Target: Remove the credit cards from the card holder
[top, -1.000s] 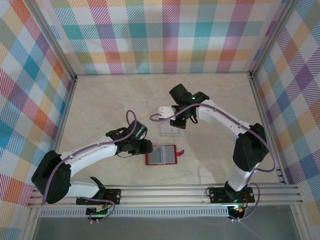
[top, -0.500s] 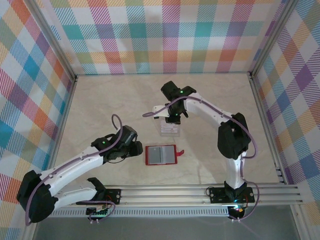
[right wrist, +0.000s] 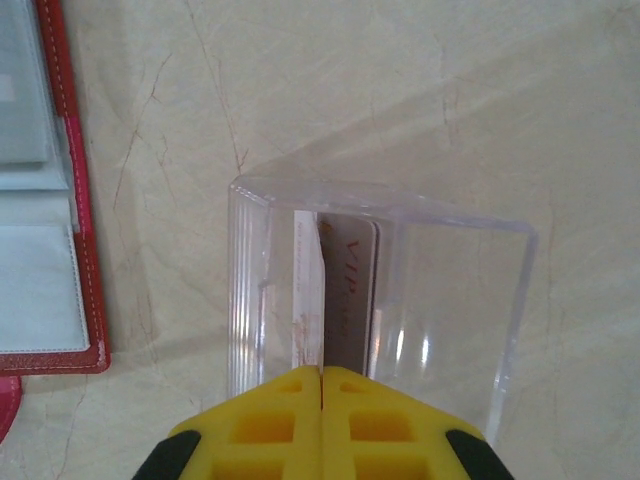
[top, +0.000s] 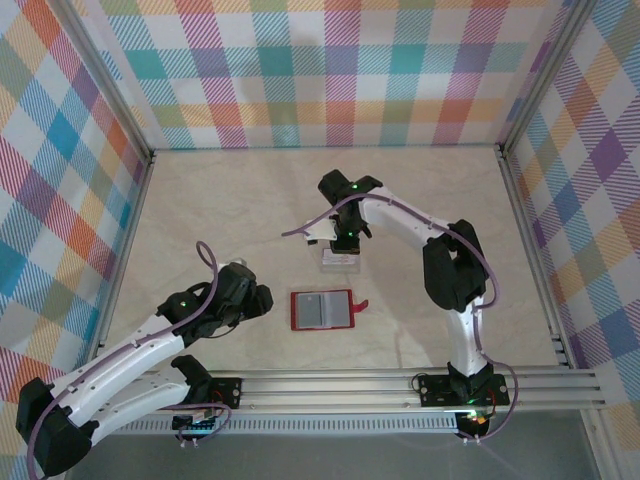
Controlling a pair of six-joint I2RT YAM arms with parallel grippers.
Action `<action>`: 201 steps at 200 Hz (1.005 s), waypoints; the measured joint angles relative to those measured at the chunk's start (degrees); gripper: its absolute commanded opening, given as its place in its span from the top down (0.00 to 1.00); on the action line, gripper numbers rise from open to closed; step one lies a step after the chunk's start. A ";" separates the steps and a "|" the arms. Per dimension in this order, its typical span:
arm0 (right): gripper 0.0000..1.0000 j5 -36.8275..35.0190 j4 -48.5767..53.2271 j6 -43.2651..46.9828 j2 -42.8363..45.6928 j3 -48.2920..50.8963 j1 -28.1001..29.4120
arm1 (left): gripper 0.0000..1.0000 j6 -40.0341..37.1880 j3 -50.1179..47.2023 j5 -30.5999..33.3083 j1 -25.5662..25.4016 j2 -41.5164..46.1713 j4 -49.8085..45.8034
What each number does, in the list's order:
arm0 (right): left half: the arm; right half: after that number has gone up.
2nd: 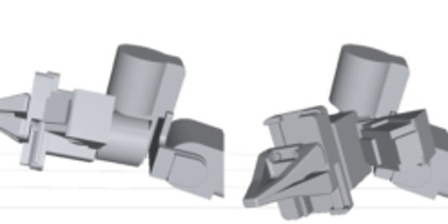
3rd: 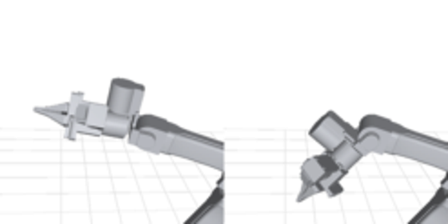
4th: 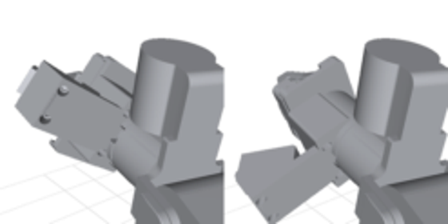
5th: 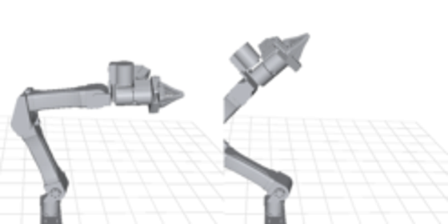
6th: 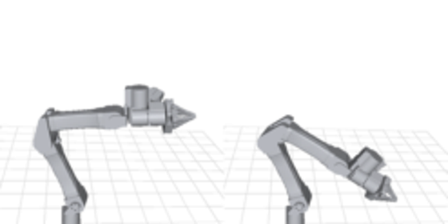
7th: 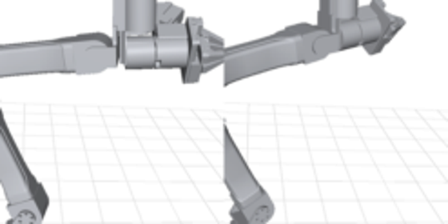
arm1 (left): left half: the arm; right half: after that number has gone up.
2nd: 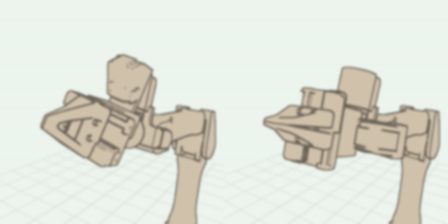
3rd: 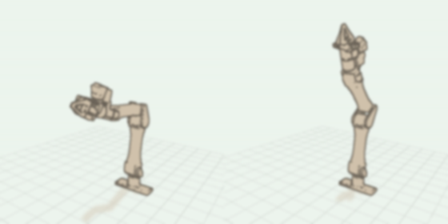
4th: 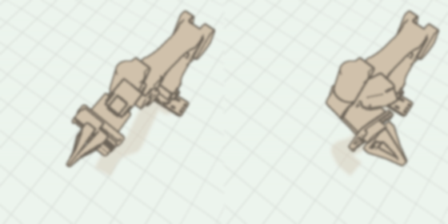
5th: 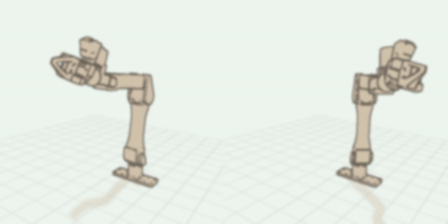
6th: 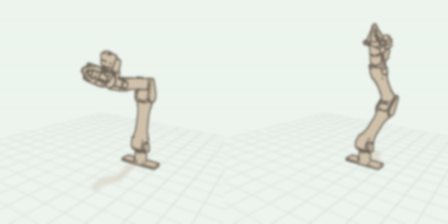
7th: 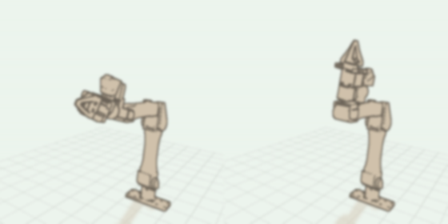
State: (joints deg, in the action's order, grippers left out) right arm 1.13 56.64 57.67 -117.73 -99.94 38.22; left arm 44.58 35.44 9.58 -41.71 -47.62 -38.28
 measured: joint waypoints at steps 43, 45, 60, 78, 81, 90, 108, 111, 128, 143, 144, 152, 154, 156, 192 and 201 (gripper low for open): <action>0.93 1.07 0.46 -1.09 -2.03 -0.61 0.00 | 0.43 0.00 0.00 0.59 0.00 0.22 -1.01; 0.92 1.05 0.48 -1.11 -2.10 -0.63 0.00 | 0.43 0.00 0.00 0.59 0.00 0.24 -1.01; 0.86 0.92 0.24 -1.73 -2.47 -0.63 0.00 | 0.42 0.00 0.00 0.59 0.00 0.26 -1.05; 0.84 -0.07 -0.48 -2.36 -2.49 -0.63 0.00 | 0.42 0.00 0.00 0.59 0.00 0.28 -1.07; 0.84 -0.33 -0.72 -2.45 -2.49 -0.63 0.00 | 0.41 0.00 0.00 0.59 0.00 0.31 -1.07; 0.83 -0.81 -1.29 -2.67 -2.49 -0.63 0.00 | 0.41 0.00 0.00 0.59 0.00 0.35 -1.07; 0.81 -1.73 -2.08 -2.80 -2.47 -0.63 0.00 | 0.41 0.00 0.00 0.59 0.00 0.35 -1.07; 0.81 -1.81 -2.16 -2.80 -2.47 -0.63 0.00 | 0.41 0.00 0.00 0.59 0.00 0.35 -1.05; 0.79 -2.45 -3.06 -2.86 -2.45 -0.63 0.00 | 0.41 0.00 0.00 0.57 0.00 0.33 -1.05; 0.77 -2.86 -3.96 -3.06 -2.23 -0.61 0.00 | 0.41 0.00 0.00 0.55 0.00 0.24 -1.03; 0.77 -2.91 -4.00 -3.08 -2.19 -0.61 0.00 | 0.41 0.00 0.00 0.55 0.00 0.22 -1.03; 0.77 -3.13 -4.33 -3.13 -1.99 -0.55 0.00 | 0.41 -0.02 0.00 0.52 0.00 0.04 -0.96; 0.77 -3.17 -4.57 -3.21 -1.79 -0.48 0.04 | 0.41 -0.02 0.00 0.48 0.00 -0.04 -0.96; 0.76 -3.19 -4.81 -3.21 -1.66 -0.33 0.07 | 0.41 -0.02 0.00 0.42 0.00 -0.09 -0.94; 0.74 -4.00 -6.93 -3.23 2.60 2.10 0.24 | 0.41 -0.24 0.00 -0.98 0.00 -2.47 0.20; 0.74 -4.22 -7.39 -3.26 3.65 2.54 0.37 | 0.41 -0.44 0.02 -1.46 0.00 -3.41 0.79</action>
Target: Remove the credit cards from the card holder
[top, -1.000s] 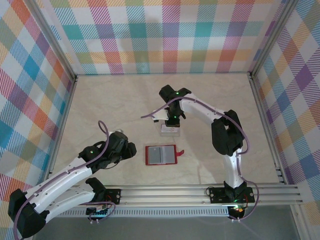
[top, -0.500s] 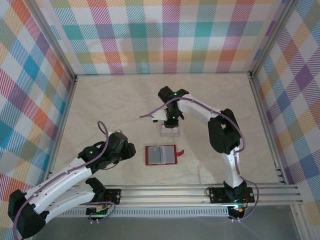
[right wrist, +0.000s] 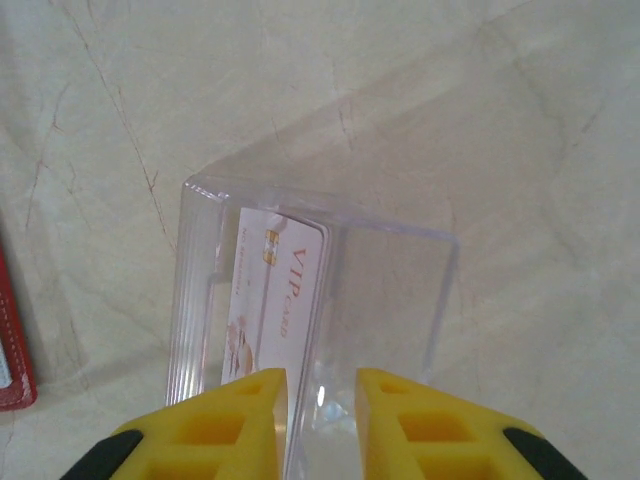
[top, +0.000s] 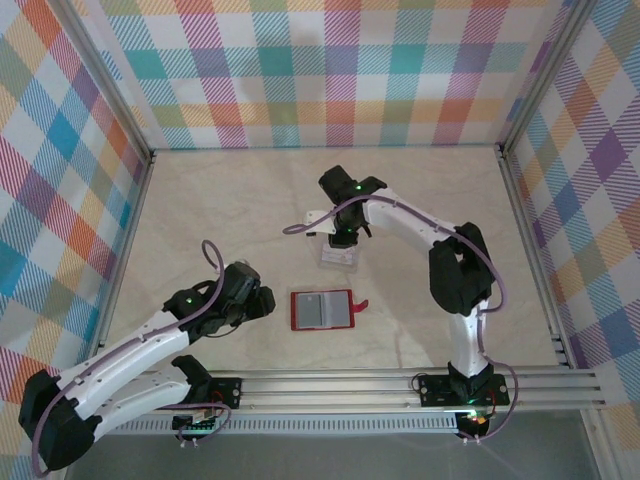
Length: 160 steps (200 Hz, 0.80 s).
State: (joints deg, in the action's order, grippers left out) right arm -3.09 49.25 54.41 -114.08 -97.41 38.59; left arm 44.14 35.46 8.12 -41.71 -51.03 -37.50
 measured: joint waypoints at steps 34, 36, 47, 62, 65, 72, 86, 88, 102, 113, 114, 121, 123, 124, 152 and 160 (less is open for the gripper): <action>0.73 -0.98 -1.70 -1.42 2.69 1.38 0.13 | 0.46 -0.37 0.22 -2.32 0.02 -4.70 1.95; 0.73 -1.03 -1.79 -1.64 2.78 1.49 0.13 | 0.47 -0.39 0.26 -2.49 0.02 -4.94 1.99; 0.73 -1.07 -2.36 -3.15 3.21 2.16 0.13 | 0.51 -0.63 0.66 -3.45 0.02 -6.60 2.89; 0.73 -0.96 -3.39 -5.97 3.76 3.17 0.13 | 0.57 -0.85 1.20 -4.76 0.02 -8.59 4.17; 0.73 -0.94 -3.65 -6.64 3.93 3.43 0.13 | 0.58 -1.03 1.40 -5.14 0.02 -9.07 4.55; 0.73 -0.72 -4.37 -9.01 4.52 4.39 0.13 | 0.61 -1.25 1.92 -5.81 0.02 -10.29 5.14; 0.73 0.28 -5.97 -14.19 6.36 6.80 0.11 | 0.65 -1.46 2.82 -7.10 0.02 -12.76 6.49; 0.73 0.48 -6.25 -15.21 6.78 7.26 0.11 | 0.66 -1.46 3.04 -7.28 0.02 -13.27 6.69; 0.73 1.62 -7.48 -20.83 8.98 9.55 0.11 | 0.70 -1.57 3.78 -8.35 0.02 -15.50 7.89; 0.74 2.95 -9.55 -26.29 11.52 12.24 0.13 | 0.74 -1.55 4.24 -9.09 0.02 -17.16 8.63; 0.74 3.08 -9.77 -26.77 11.69 12.46 0.13 | 0.74 -1.60 4.26 -9.16 0.02 -17.27 8.66; 0.74 4.00 -11.19 -30.36 13.44 14.56 0.13 | 0.75 -1.66 4.52 -9.64 0.02 -18.27 9.16; 0.75 4.20 -11.34 -31.15 13.88 15.02 0.13 | 0.76 -1.64 4.61 -9.75 0.02 -18.64 9.29; 0.75 4.31 -11.58 -31.78 14.14 15.30 0.11 | 0.76 -1.60 4.63 -9.81 0.02 -18.78 9.38; 0.78 7.63 -16.17 -46.03 19.74 22.53 0.13 | 0.80 -1.68 5.53 -11.23 0.02 -22.18 10.73; 0.78 8.74 -17.62 -49.92 20.98 24.61 0.11 | 0.81 -1.68 5.73 -11.47 0.02 -22.82 10.82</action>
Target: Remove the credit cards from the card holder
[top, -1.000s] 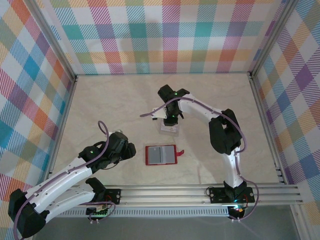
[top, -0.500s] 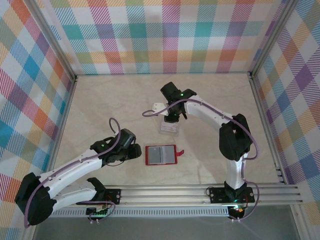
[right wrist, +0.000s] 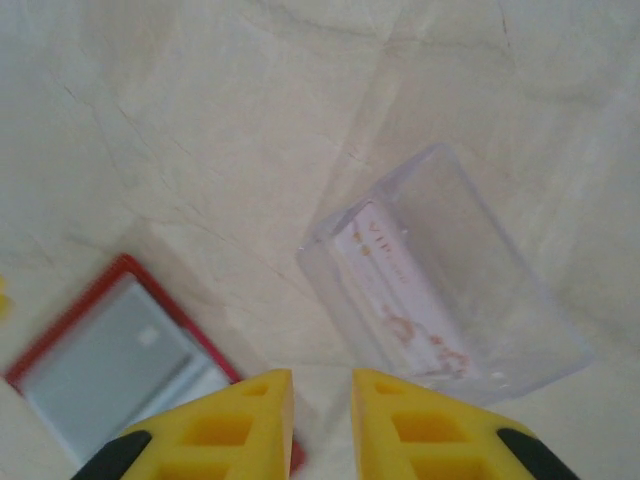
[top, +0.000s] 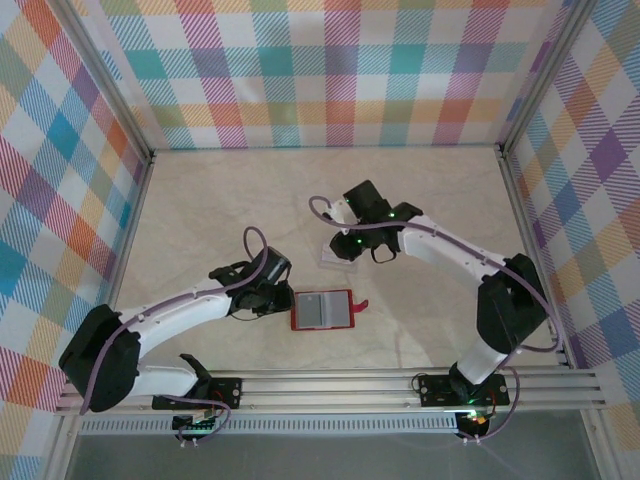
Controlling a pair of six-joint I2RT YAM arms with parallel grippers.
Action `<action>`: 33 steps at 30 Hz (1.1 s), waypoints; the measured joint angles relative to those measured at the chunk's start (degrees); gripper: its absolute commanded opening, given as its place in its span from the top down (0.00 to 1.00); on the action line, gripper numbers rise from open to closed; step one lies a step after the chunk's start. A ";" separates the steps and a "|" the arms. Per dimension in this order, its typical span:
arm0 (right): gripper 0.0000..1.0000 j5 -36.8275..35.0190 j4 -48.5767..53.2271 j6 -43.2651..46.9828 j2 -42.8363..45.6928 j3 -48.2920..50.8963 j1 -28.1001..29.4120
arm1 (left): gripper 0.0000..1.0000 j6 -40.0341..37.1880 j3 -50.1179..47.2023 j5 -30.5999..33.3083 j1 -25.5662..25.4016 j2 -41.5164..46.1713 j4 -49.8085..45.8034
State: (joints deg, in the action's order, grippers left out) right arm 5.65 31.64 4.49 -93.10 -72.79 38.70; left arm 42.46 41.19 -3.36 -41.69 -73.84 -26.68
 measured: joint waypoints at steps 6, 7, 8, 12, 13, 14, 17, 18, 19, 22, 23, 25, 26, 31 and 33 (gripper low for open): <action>0.81 5.79 -5.75 -18.16 3.98 8.85 0.04 | 0.88 -0.35 1.31 -0.26 0.15 -1.88 0.09; 0.81 6.64 -6.38 -20.79 4.11 9.68 0.11 | 0.90 -0.46 1.44 -0.26 0.15 -2.21 0.09; 0.81 7.39 -6.95 -23.26 4.13 10.34 0.20 | 0.91 -0.52 1.68 -0.33 0.15 -2.75 0.11; 0.82 11.45 -9.60 -32.76 4.15 13.18 0.68 | 0.93 -1.16 1.84 -1.07 0.15 -5.14 0.57; 0.82 12.48 -10.19 -34.69 4.15 13.79 0.76 | 0.93 -1.25 1.84 -1.22 0.17 -5.60 0.68; 0.82 13.35 -10.69 -36.41 4.15 14.34 0.79 | 0.93 -1.33 1.84 -1.38 0.20 -5.86 0.83; 0.81 15.30 -11.85 -39.85 3.93 15.28 1.11 | 0.94 -1.38 1.84 -1.79 0.20 -6.54 1.73; 0.81 15.85 -12.09 -40.65 3.67 15.34 1.25 | 0.94 -1.40 1.84 -1.92 0.20 -6.82 1.84; 0.81 16.13 -12.35 -41.24 3.43 15.34 1.44 | 0.94 -1.40 1.84 -2.08 0.22 -7.08 1.99; 0.81 16.61 -12.61 -42.69 2.51 15.34 1.90 | 0.93 -1.49 1.81 -2.45 0.24 -7.98 2.86; 0.81 16.76 -12.61 -42.99 2.23 15.34 1.99 | 0.93 -1.55 1.81 -2.67 0.26 -8.15 3.13; 0.81 17.05 -12.68 -43.43 1.68 15.34 2.23 | 0.93 -1.57 1.70 -3.17 0.37 -8.24 3.52; 0.81 17.31 -12.70 -43.71 1.31 15.32 2.25 | 0.93 -1.57 1.68 -3.32 0.46 -8.31 3.72; 0.81 17.90 -12.79 -44.59 -1.36 15.28 2.71 | 0.94 -1.57 0.98 -4.22 0.74 -9.03 5.05; 0.81 18.05 -12.81 -44.78 -2.75 15.19 3.13 | 0.94 -1.57 0.48 -4.59 0.74 -9.25 5.68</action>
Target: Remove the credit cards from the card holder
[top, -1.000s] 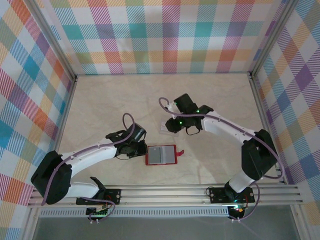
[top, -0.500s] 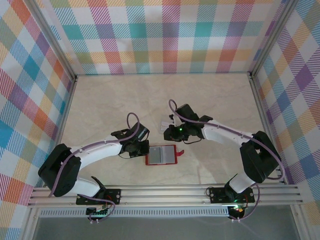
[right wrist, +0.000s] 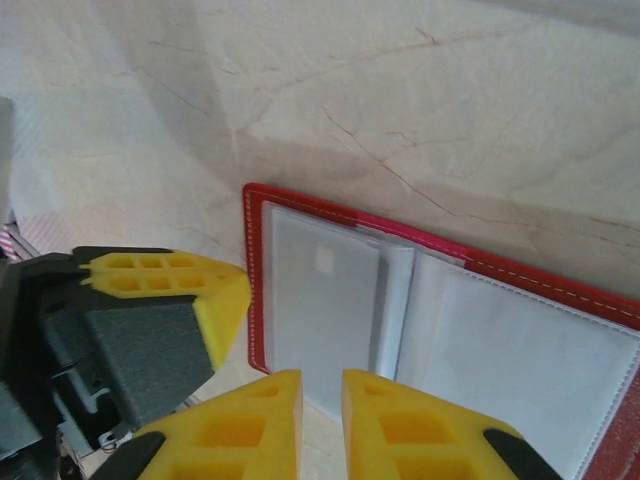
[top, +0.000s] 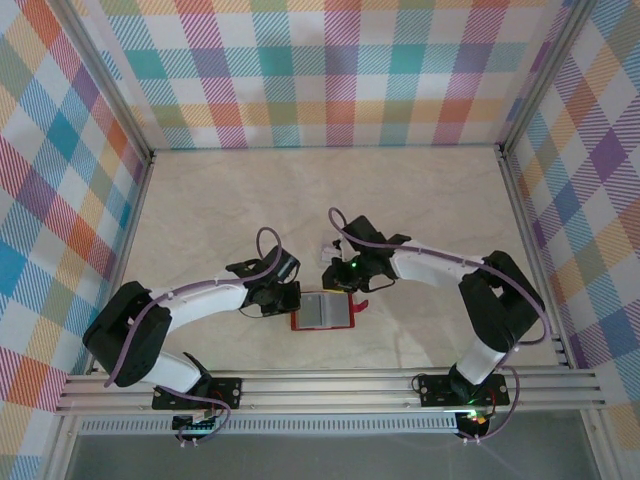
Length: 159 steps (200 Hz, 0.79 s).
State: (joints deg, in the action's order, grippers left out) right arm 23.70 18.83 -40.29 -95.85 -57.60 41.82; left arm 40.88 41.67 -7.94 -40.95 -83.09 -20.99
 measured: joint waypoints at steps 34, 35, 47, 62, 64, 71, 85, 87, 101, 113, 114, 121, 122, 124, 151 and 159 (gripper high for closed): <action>0.81 0.66 -0.20 -0.87 -3.23 -1.29 1.40 | 0.95 0.00 -1.09 -0.22 0.24 -0.09 0.39; 0.81 0.68 -0.20 -0.87 -3.30 -1.36 1.44 | 0.95 0.00 -1.16 -0.22 0.24 -0.09 0.39; 0.82 1.01 -0.59 -1.14 -4.09 -1.86 1.86 | 0.95 0.02 -1.53 -0.44 0.28 -0.09 0.42; 0.83 1.33 -1.33 -1.51 -4.85 -2.36 2.49 | 0.95 0.02 -2.03 -0.63 0.26 -0.09 0.48; 0.84 1.38 -1.42 -1.57 -4.96 -2.47 2.54 | 0.95 0.02 -2.10 -0.63 0.26 -0.09 0.52; 0.84 1.55 -1.75 -1.86 -5.38 -2.78 2.84 | 0.95 0.02 -2.25 -0.68 0.26 -0.09 0.50; 0.85 1.92 -2.62 -2.51 -6.45 -3.41 3.37 | 0.95 0.02 -2.67 -0.96 0.26 0.02 0.79; 0.85 1.95 -2.71 -2.60 -6.56 -3.52 3.43 | 0.95 0.02 -2.69 -0.98 0.26 0.02 0.81; 0.85 2.25 -3.32 -2.95 -7.74 -4.11 3.98 | 0.95 0.04 -3.08 -1.05 0.28 0.33 1.31; 0.85 2.43 -3.45 -3.26 -8.87 -4.76 4.57 | 0.95 0.04 -3.32 -1.07 0.28 0.46 1.60; 0.86 2.43 -3.45 -3.26 -8.87 -4.76 4.57 | 0.95 0.04 -3.32 -1.07 0.28 0.46 1.60; 0.86 2.54 -3.58 -3.48 -9.40 -5.05 4.90 | 0.95 0.04 -3.41 -1.09 0.28 0.50 1.70; 0.86 2.54 -3.58 -3.48 -9.40 -5.05 4.90 | 0.95 0.04 -3.41 -1.09 0.28 0.50 1.70; 0.86 2.58 -3.63 -3.54 -9.62 -5.16 5.07 | 0.95 0.04 -3.41 -1.09 0.28 0.52 1.73; 0.86 2.89 -4.31 -4.15 -11.39 -5.86 6.01 | 0.95 0.04 -3.65 -1.14 0.28 0.70 1.92; 0.86 3.15 -4.52 -4.31 -11.87 -5.92 6.23 | 0.95 0.04 -3.65 -1.18 0.28 0.72 1.92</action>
State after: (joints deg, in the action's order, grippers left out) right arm 26.85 14.31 -44.60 -107.72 -63.53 48.05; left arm 40.93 38.02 -9.13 -40.66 -82.37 -19.07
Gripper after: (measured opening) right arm 0.143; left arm 0.053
